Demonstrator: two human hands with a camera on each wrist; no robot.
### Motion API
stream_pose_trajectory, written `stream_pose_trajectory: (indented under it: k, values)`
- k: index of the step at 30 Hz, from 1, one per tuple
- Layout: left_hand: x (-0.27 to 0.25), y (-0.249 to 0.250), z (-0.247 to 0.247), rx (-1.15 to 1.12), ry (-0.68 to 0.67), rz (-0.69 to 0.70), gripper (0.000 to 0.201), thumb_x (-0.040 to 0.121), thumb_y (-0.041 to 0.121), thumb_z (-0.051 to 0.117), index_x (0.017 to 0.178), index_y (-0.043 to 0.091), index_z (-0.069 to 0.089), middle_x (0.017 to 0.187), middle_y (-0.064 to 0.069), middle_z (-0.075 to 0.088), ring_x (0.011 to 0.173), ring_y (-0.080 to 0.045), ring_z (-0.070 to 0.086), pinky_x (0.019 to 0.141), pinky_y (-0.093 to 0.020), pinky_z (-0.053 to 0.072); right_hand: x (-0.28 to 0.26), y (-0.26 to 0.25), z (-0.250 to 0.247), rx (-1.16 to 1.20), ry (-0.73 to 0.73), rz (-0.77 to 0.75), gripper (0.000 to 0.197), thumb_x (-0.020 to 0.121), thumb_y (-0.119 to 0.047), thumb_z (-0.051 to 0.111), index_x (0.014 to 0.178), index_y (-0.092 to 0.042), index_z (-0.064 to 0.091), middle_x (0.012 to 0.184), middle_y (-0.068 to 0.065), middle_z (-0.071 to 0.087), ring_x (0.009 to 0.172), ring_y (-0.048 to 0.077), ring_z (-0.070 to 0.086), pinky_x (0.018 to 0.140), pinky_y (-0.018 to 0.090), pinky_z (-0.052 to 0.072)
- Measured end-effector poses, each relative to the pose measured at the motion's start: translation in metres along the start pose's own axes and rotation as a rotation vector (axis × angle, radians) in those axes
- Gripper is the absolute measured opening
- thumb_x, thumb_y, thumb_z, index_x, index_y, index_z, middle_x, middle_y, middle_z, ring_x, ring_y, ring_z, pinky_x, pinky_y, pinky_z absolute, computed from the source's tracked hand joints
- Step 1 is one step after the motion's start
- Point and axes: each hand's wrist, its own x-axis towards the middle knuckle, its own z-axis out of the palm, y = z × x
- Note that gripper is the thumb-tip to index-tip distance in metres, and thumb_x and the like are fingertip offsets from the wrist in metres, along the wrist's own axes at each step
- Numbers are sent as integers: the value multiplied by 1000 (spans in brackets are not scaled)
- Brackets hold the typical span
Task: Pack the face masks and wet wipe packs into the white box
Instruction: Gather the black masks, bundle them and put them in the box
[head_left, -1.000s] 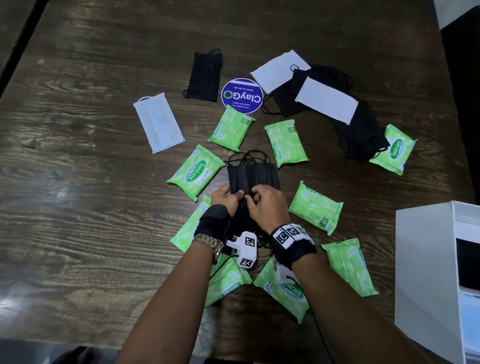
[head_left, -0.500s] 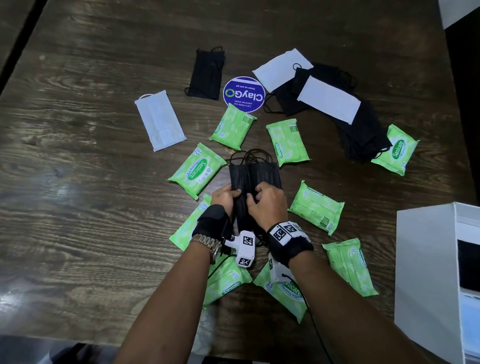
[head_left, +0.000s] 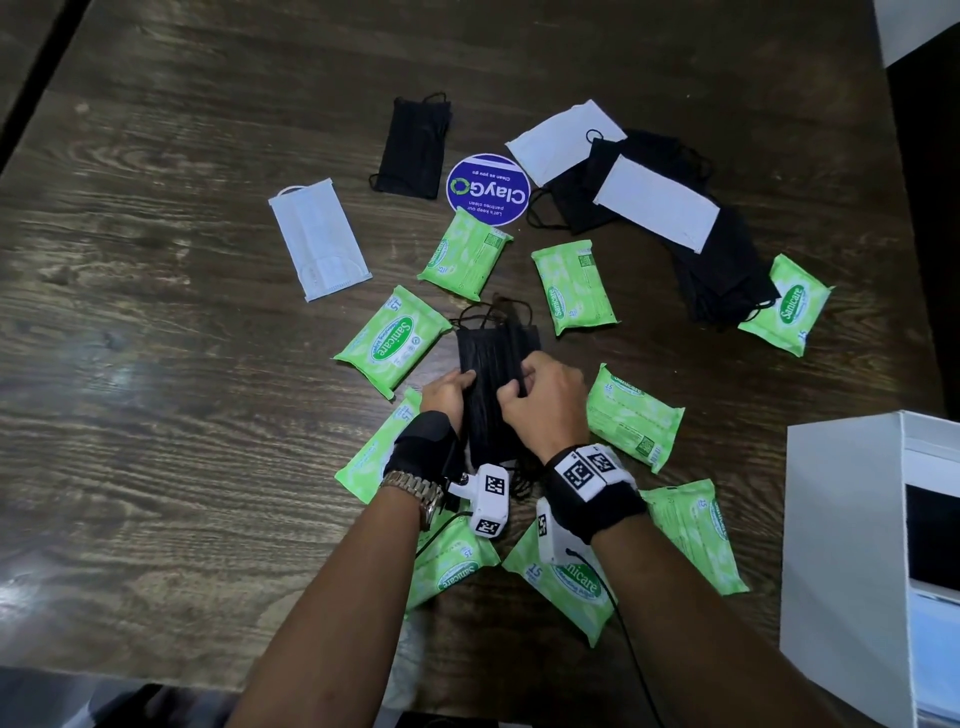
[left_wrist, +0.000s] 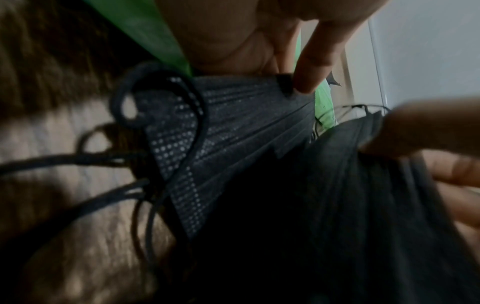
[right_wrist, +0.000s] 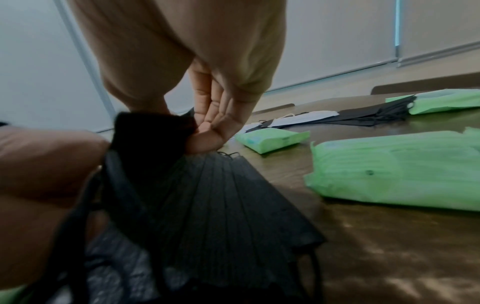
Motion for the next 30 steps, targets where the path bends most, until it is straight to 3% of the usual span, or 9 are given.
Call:
stream_pose_trajectory:
  k: [6, 8, 11, 14, 16, 18, 23, 26, 30]
  values:
    - [-1, 3, 0, -22, -24, -48, 87, 55, 80, 71, 111, 12, 71, 113, -8, 71, 107, -25, 66, 101, -43, 48, -10, -16, 21, 43, -178, -76, 16, 82, -25, 67, 87, -10, 66, 74, 6, 67, 71, 29, 65, 65, 36, 55]
    - [-19, 11, 4, 38, -33, 22, 69, 59, 68, 78, 97, 11, 75, 100, -11, 74, 96, -27, 69, 92, -40, 53, -10, -12, 18, 92, -231, -86, 12, 83, -21, 63, 84, -10, 66, 68, 3, 65, 70, 27, 65, 65, 32, 54]
    - [-38, 16, 9, 62, -48, 130, 19, 83, 15, 74, 98, 5, 70, 94, -15, 71, 90, -27, 66, 87, -40, 54, -6, 5, 10, 150, -71, -98, 10, 80, -14, 58, 80, -11, 67, 68, 4, 67, 66, 24, 64, 64, 34, 54]
    - [-40, 17, 11, 80, -27, 135, 23, 84, -5, 64, 106, 1, 66, 100, -19, 68, 91, -30, 65, 88, -43, 54, 6, 34, 1, 230, 67, 65, 41, 79, -27, 77, 116, -13, 63, 104, 3, 67, 89, 14, 62, 83, 32, 54]
    - [-42, 22, 9, 22, -52, 99, 24, 83, -8, 61, 104, 1, 67, 102, -22, 68, 93, -36, 66, 91, -48, 52, 14, 47, -4, 327, -35, 157, 74, 76, -40, 82, 137, -16, 49, 124, 1, 60, 110, 11, 58, 93, 29, 49]
    - [-46, 24, 8, -52, -96, 80, 29, 81, -10, 57, 107, -1, 66, 106, -26, 66, 94, -39, 64, 92, -50, 50, 18, 50, -5, 547, -153, 220, 82, 76, -40, 83, 144, -17, 42, 126, 1, 61, 114, 11, 60, 97, 29, 50]
    - [-59, 29, 11, -286, -119, 17, 46, 75, -6, 53, 120, -11, 56, 114, -30, 60, 97, -40, 61, 94, -54, 48, 13, 36, -11, 1063, -283, 334, 34, 92, -23, 68, 120, -4, 65, 107, 8, 74, 99, 16, 69, 85, 27, 53]
    - [-65, 27, 12, -336, -149, -45, 64, 67, 4, 57, 129, -11, 49, 115, -28, 60, 93, -37, 63, 87, -47, 53, 10, 32, -16, 1043, -290, 239, 13, 93, -7, 65, 105, -3, 69, 95, 8, 76, 83, 14, 70, 75, 25, 55]
    - [-65, 20, 14, -390, -137, -129, 50, 83, 8, 46, 131, -6, 49, 113, -24, 62, 92, -35, 63, 87, -46, 52, 10, 26, -29, 898, -285, 139, 13, 91, -1, 67, 103, 3, 69, 93, 12, 76, 79, 16, 70, 73, 30, 58]
